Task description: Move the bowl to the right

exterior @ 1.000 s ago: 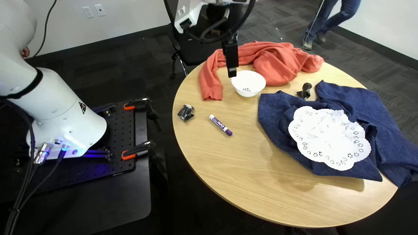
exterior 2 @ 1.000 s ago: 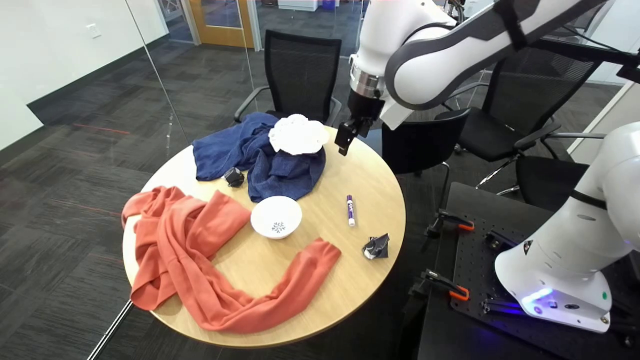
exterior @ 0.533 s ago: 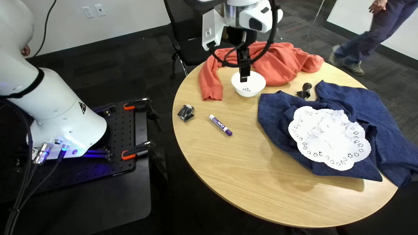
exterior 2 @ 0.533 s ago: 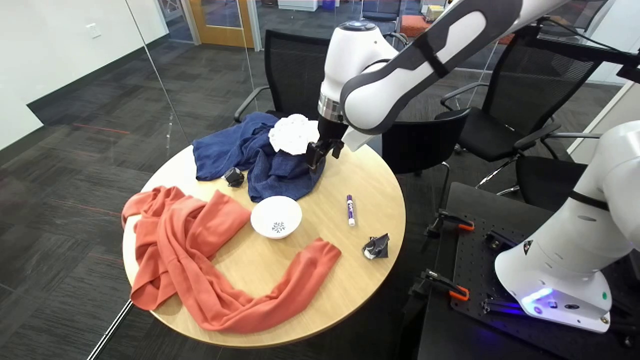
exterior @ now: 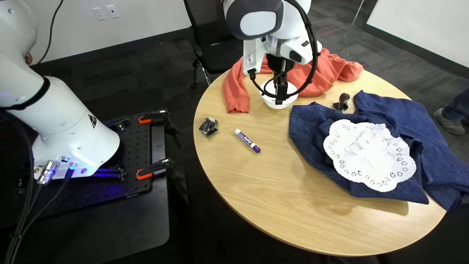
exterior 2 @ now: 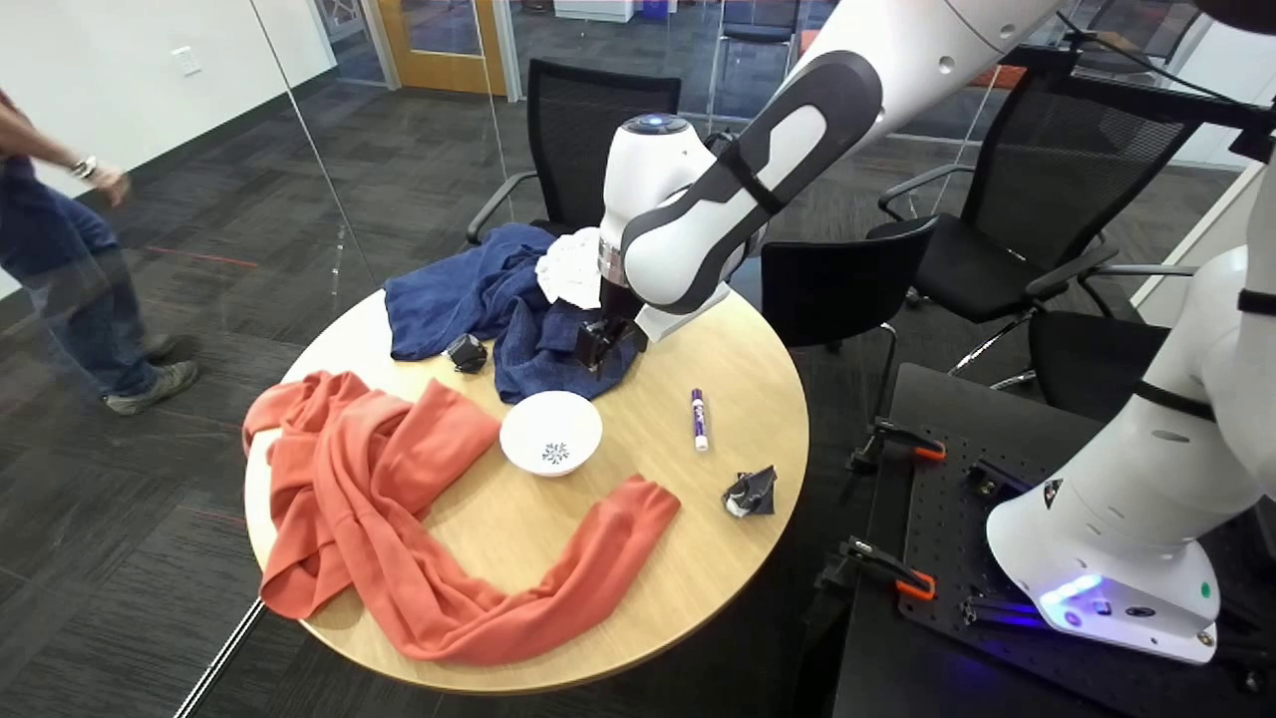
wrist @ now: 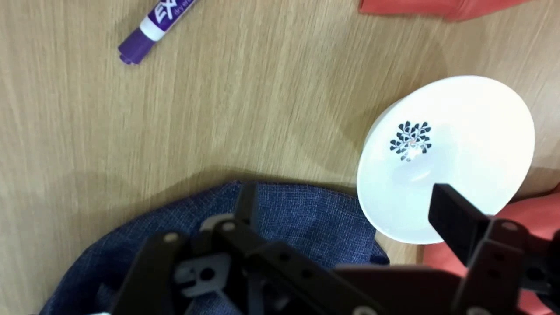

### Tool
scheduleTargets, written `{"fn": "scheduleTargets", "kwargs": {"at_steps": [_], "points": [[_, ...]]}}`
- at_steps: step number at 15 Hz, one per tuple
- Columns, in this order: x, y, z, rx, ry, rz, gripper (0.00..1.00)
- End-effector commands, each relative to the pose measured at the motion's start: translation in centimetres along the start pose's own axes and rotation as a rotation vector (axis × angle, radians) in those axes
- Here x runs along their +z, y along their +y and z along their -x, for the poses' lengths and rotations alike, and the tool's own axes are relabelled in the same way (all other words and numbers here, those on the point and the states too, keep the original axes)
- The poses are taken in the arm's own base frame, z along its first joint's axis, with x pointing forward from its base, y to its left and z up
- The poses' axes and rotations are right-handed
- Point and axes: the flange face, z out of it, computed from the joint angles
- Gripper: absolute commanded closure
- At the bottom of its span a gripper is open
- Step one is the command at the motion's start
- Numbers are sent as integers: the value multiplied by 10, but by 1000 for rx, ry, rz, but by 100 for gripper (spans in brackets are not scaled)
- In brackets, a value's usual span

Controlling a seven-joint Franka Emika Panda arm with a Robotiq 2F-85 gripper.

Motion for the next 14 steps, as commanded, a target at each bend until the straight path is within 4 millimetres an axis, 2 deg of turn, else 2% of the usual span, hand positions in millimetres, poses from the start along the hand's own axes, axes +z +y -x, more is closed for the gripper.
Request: {"fn": "scheduleTargets", "kwargs": {"at_steps": [1, 6, 14], "points": [[2, 0, 0, 0, -5, 2, 0], [1, 0, 0, 0, -3, 1, 0], [48, -4, -10, 20, -53, -37, 0]]}}
